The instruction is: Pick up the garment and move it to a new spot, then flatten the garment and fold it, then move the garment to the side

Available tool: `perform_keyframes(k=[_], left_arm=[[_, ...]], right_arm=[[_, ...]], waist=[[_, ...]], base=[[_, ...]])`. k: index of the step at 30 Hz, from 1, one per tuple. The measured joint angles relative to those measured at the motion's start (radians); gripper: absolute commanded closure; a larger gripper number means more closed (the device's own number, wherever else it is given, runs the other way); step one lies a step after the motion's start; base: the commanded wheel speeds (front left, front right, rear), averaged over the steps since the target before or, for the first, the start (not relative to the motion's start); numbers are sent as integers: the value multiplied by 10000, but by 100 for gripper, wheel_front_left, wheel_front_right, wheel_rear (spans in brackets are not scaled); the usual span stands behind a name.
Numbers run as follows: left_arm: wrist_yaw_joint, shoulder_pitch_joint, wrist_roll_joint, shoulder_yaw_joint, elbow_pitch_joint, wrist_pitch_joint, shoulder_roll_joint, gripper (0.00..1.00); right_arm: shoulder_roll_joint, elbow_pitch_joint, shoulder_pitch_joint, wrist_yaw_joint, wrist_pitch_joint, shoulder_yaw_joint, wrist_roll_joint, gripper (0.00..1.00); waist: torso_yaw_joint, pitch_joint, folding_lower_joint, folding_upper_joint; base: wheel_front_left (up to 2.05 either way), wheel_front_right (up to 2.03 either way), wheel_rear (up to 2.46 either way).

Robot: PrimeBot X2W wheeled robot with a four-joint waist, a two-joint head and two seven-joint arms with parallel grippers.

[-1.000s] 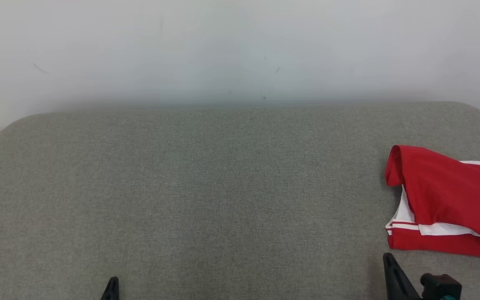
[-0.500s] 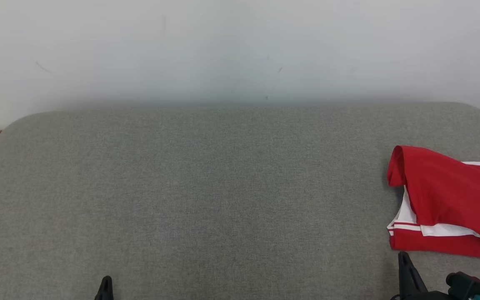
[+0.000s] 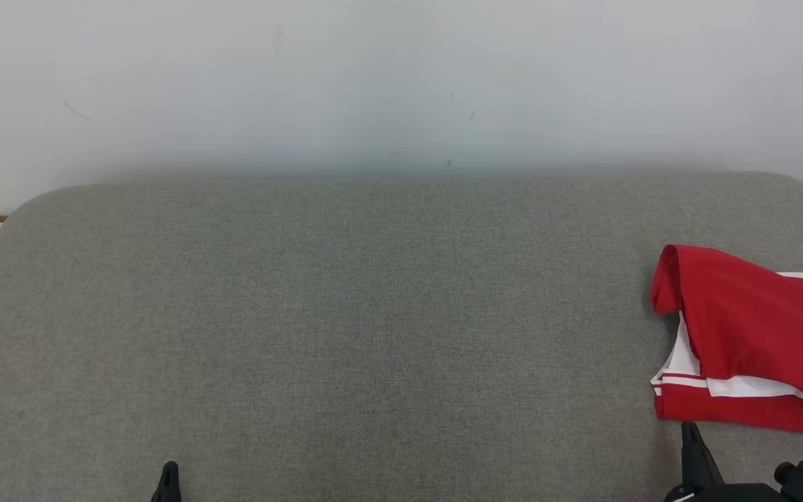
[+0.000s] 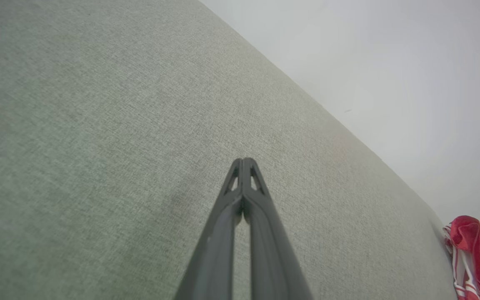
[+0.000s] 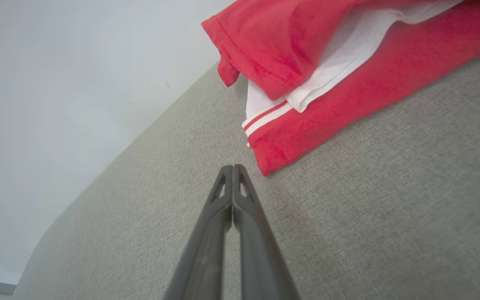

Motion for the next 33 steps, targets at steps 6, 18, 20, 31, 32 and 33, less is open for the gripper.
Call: perform_keyframes(k=[6, 18, 20, 31, 32, 33], left_arm=[[-92, -5, -936, 46, -69, 180, 0, 100], [-265, -15, -2504, 127, -144, 533, 2, 100], [-314, -16, -2811, 140, -155, 598, 4, 100], [-435, -35, -4002, 222, -224, 842, 6, 100], [-439, -36, -4096, 232, -228, 880, 6, 100], [-443, -37, -4199, 240, -232, 886, 6, 100]], right_arm=[[29, -115, -12, 0, 213, -153, 890, 100], [65, -259, -55, 0, 652, -433, 2516, 100], [71, -278, -99, 0, 719, -476, 2769, 100], [102, -435, -162, 0, 1030, -679, 3971, 100], [104, -443, -163, 0, 1074, -702, 4071, 100], [107, -451, -163, 0, 1085, -719, 4171, 100]], waist=[[26, 3, 0, 0], [78, 9, 0, 0], [87, 11, 0, 0], [131, 16, 0, -1], [135, 16, 0, -1], [140, 17, 0, -1]], base=[[0, 0, 0], [0, 0, 0], [0, 0, 0], [0, 0, 0], [0, 0, 0], [0, 0, 0]])
